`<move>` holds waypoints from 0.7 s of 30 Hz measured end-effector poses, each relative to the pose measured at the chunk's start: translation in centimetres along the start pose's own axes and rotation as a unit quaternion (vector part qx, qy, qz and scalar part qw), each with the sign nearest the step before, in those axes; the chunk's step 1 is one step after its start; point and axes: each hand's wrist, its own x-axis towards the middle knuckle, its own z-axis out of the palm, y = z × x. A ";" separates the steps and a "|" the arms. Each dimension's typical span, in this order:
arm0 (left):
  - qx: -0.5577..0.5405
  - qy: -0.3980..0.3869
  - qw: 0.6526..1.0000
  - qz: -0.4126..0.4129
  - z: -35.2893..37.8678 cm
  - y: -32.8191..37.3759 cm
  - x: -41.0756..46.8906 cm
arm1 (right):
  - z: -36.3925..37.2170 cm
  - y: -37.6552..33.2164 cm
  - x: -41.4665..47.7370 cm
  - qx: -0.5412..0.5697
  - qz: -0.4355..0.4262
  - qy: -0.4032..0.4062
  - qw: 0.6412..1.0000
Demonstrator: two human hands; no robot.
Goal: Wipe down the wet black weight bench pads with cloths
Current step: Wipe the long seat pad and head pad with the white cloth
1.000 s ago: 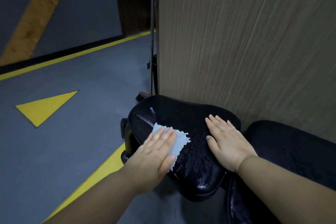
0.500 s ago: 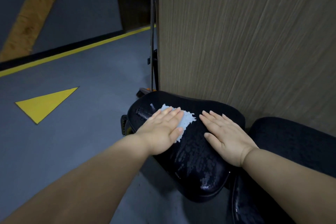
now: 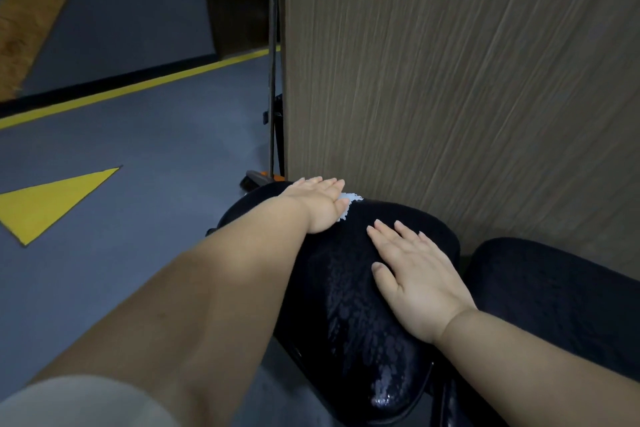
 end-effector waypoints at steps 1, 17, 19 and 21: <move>0.001 -0.003 1.000 -0.007 -0.2 0.2 0.3 | 0.0 0.0 0.0 -0.003 0.000 0.002 1.000; -0.039 0.061 0.996 0.060 4.8 -2.8 -11.0 | -0.5 -0.4 0.0 -0.008 0.012 -0.006 1.000; -0.048 0.078 0.993 0.070 6.1 -3.2 -12.8 | -0.4 -0.3 0.1 -0.006 0.014 -0.005 1.000; -0.052 0.096 0.992 0.069 7.2 -3.6 -14.3 | -0.4 -0.3 0.1 -0.006 0.014 -0.002 1.000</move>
